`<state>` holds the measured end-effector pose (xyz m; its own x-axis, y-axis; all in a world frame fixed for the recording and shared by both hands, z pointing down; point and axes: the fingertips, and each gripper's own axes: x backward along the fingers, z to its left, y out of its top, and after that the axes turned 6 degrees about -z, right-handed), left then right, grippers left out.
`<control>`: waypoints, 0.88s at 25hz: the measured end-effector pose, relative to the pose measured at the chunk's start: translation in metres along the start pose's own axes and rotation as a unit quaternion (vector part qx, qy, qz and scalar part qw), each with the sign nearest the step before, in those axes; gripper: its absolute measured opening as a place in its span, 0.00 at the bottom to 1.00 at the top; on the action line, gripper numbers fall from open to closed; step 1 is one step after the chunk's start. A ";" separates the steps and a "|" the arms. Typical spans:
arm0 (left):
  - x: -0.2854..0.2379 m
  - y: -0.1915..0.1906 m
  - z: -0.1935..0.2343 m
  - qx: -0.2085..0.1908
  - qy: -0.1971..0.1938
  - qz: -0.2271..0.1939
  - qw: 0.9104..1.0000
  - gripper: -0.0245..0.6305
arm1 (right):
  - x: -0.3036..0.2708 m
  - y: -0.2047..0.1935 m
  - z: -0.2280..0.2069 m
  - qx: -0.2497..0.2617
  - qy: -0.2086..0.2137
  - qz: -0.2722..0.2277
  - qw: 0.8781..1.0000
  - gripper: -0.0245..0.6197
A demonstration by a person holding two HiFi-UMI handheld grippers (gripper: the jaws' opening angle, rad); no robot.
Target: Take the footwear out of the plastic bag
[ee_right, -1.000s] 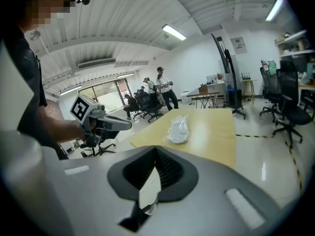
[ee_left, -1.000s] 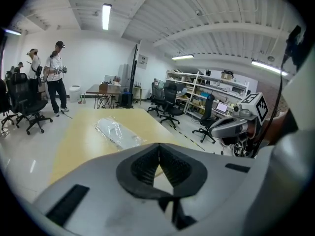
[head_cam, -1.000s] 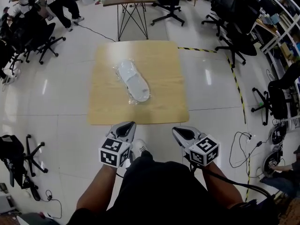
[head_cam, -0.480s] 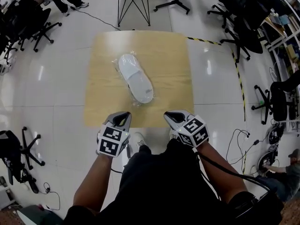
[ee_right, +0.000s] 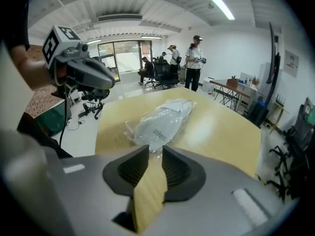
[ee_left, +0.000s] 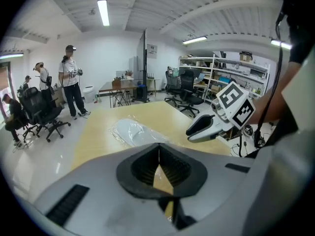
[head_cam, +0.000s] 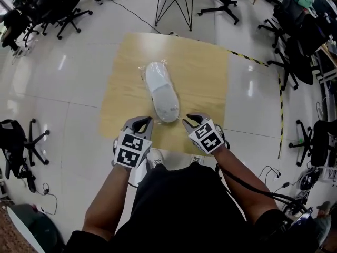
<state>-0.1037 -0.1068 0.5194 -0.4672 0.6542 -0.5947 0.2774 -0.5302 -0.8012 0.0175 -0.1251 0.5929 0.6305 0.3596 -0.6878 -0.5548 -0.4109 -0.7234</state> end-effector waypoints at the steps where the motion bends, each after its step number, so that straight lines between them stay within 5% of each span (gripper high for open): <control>1: -0.006 0.004 0.003 -0.006 0.003 0.001 1.000 0.05 | -0.007 0.002 -0.001 0.006 0.006 0.003 1.000 0.17; 4: -0.036 0.006 0.015 -0.033 -0.002 0.028 0.999 0.05 | -0.028 0.002 -0.004 0.024 0.020 0.017 0.999 0.17; 8: -0.091 -0.013 0.027 -0.057 -0.045 0.117 0.990 0.05 | -0.053 -0.006 -0.002 0.014 0.046 0.037 0.998 0.16; 11: -0.123 -0.028 0.023 -0.084 -0.075 0.162 0.980 0.05 | -0.052 -0.008 -0.004 0.014 0.050 0.033 0.998 0.06; 16: -0.148 -0.054 0.017 -0.103 -0.095 0.218 0.966 0.05 | -0.040 -0.007 -0.007 0.096 0.041 0.013 0.994 0.04; 19: -0.150 -0.053 0.018 -0.086 -0.097 0.211 0.969 0.05 | -0.033 -0.011 0.005 0.211 0.042 0.010 0.976 0.04; 22: -0.150 -0.055 0.020 -0.088 -0.100 0.207 0.969 0.05 | -0.029 -0.033 0.019 0.346 0.047 0.032 0.937 0.04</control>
<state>-0.0652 -0.1865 0.6536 -0.4348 0.2778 -0.8566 0.6058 -0.6135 -0.5065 0.0073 -0.1064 0.6358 0.6110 0.2644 -0.7462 -0.7915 0.2236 -0.5689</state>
